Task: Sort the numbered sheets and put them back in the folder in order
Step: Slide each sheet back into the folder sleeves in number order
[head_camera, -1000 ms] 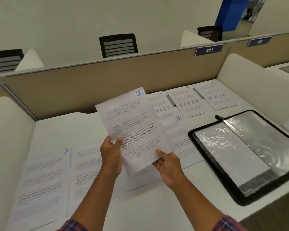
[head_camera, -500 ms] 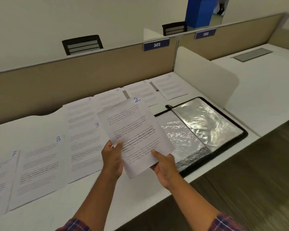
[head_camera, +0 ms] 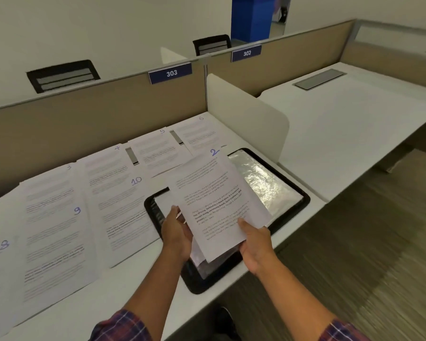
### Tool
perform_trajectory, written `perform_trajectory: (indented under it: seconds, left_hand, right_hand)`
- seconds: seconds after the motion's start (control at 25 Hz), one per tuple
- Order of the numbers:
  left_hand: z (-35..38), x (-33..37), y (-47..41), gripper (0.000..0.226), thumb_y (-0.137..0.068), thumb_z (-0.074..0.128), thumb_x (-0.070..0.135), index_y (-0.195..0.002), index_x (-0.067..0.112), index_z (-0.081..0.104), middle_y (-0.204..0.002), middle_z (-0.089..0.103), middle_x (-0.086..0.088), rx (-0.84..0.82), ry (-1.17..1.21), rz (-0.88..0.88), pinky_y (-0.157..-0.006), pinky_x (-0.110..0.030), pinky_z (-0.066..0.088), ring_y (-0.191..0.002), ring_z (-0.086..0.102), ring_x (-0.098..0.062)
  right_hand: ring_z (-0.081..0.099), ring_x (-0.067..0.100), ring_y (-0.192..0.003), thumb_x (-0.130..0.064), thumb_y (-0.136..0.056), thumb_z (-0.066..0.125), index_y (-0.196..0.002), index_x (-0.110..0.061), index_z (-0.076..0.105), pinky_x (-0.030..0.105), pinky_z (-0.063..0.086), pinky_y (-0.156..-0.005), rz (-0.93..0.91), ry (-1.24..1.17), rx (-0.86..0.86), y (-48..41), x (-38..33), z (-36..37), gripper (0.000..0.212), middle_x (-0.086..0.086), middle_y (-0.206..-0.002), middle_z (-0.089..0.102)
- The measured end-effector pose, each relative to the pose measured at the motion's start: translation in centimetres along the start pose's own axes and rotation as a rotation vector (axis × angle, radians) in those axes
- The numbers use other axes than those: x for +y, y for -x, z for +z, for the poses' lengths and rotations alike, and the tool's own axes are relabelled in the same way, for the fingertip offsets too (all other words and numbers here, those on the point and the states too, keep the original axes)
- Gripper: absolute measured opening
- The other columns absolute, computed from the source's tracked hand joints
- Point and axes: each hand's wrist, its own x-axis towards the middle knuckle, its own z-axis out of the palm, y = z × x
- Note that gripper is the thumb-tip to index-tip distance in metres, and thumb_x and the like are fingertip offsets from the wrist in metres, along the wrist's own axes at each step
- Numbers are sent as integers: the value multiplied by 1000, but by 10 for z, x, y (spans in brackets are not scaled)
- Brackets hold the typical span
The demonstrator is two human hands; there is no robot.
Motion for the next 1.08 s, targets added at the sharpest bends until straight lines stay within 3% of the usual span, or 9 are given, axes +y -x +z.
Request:
perform_trajectory:
  seconds: [0.2,0.32,0.4,0.48,0.6,0.68,0.76,0.92,1.08]
  left_hand:
    - [47,-28,-48,20,-103,60,9,-120,11,69,-106,79,-10,-22,-167,44,-91,-45,61,-95,75,-26]
    - [73,-52,-67,15,-98,70,10,-111,18,71,-109,78,-1,-29,-683,244,-78,-24,60,-97,74,-16]
    - [90,-75,-68,10,-95,74,13,-102,19,70,-105,76,0,-150,-1011,367,-69,-16,56,-93,72,-17]
    - [110,-96,-62,28,-88,80,15,-112,23,66,-114,73,-3,-294,-1109,340,-79,-30,61,-103,71,-26]
    - [137,-124,-53,58,-78,88,26,-124,39,55,-124,66,14,-534,-1144,400,-90,-31,58,-112,63,-5]
    - [151,-138,-51,84,-67,92,46,-135,45,44,-135,54,21,-603,-1360,534,-102,-29,51,-124,51,-1]
    - [154,-151,-59,102,-62,92,57,-147,41,38,-147,49,14,-594,-1539,683,-112,-39,46,-136,46,-12]
    - [167,-159,-52,63,-91,78,42,-145,45,47,-149,52,15,-544,-1479,763,-112,-43,48,-137,51,-12]
    - [176,-163,-34,59,-98,71,19,-135,59,48,-140,47,36,-469,-1434,629,-105,-12,43,-133,46,11]
  right_hand:
    - [71,32,-115,-4,-98,68,-132,-11,66,56,56,-102,16,-12,56,-49,-51,-15,36,14,-121,76]
    - [71,33,-114,-3,-98,67,-131,-11,65,54,59,-97,34,-25,56,-76,-77,-22,34,15,-120,76]
    - [71,33,-114,-1,-98,67,-131,-9,66,50,60,-95,30,-39,60,-91,-93,-25,34,16,-121,75]
    - [73,31,-111,-1,-97,67,-133,-9,65,46,62,-90,30,-33,48,-105,-108,-30,37,14,-120,76]
    - [76,29,-104,-2,-97,67,-131,-9,66,45,63,-84,36,-10,35,-120,-131,-42,34,13,-117,77]
    - [76,30,-105,-1,-98,66,-129,-8,67,49,61,-93,55,4,42,-130,-146,-57,32,13,-116,77]
    - [72,33,-112,0,-97,66,-128,-6,68,53,56,-103,76,9,47,-140,-159,-75,32,15,-117,77]
    - [67,39,-119,-1,-96,67,-127,-7,68,58,52,-107,161,61,-7,-152,-189,-116,31,20,-124,73]
    - [69,38,-118,-2,-95,68,-131,-10,66,60,54,-104,214,174,-94,-154,-216,-157,37,17,-122,75]
